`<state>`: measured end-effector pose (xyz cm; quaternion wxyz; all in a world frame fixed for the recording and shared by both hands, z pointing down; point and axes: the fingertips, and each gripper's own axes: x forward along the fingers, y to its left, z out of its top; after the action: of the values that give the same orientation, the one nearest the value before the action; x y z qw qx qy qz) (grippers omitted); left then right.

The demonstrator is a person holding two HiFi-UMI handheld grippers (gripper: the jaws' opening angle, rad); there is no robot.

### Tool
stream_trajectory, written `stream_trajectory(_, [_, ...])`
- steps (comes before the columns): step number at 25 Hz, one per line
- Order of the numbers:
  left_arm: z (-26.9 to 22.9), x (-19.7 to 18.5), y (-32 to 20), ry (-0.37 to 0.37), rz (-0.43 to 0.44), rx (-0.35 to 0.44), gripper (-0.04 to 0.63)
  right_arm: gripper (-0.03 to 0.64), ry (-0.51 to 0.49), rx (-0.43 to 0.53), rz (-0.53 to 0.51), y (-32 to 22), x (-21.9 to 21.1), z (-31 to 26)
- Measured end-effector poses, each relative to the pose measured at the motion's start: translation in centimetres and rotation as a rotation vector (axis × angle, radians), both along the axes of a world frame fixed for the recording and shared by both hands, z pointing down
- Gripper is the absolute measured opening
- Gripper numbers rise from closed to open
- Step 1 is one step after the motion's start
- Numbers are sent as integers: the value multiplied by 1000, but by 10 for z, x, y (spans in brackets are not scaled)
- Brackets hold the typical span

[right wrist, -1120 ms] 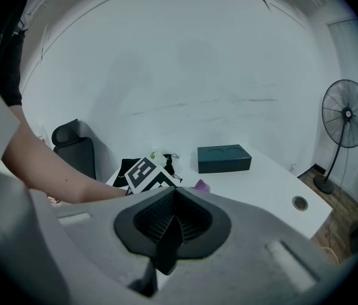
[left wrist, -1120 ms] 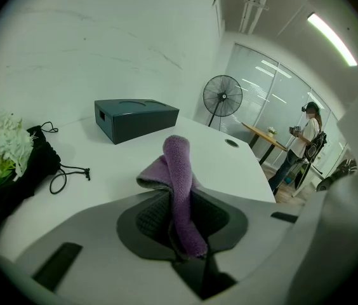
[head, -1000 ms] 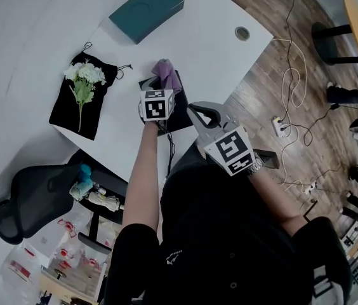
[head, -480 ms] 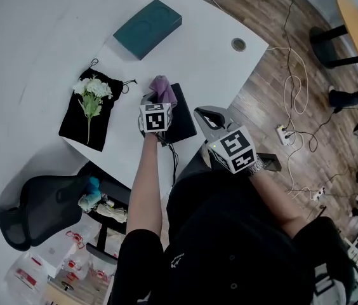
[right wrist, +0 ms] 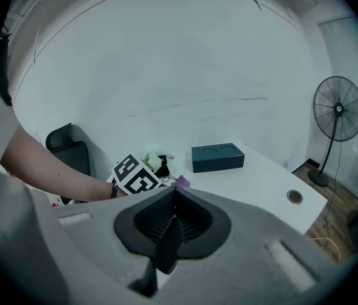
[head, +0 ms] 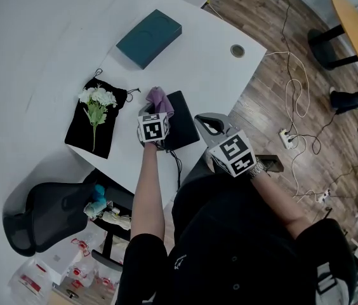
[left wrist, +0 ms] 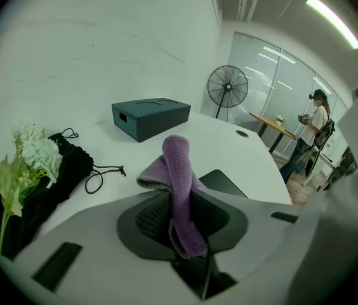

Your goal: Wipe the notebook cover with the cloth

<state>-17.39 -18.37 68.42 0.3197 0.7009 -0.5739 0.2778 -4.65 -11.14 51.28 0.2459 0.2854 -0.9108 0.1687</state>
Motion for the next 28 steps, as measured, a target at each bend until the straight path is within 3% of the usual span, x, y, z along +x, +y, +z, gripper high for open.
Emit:
stream_trajectory(10, [-1, -22, 11, -38, -17, -9, 80, 3, -2, -2, -1, 4, -2, 0])
stream_trajectory(15, [-4, -32, 15, -112, 3, 15, 80, 3, -12, 2, -11, 7, -5, -2])
stream_trajectory(28, [-5, -54, 27, -175, -35, 4, 78, 3, -26, 12, -34, 12, -9, -6])
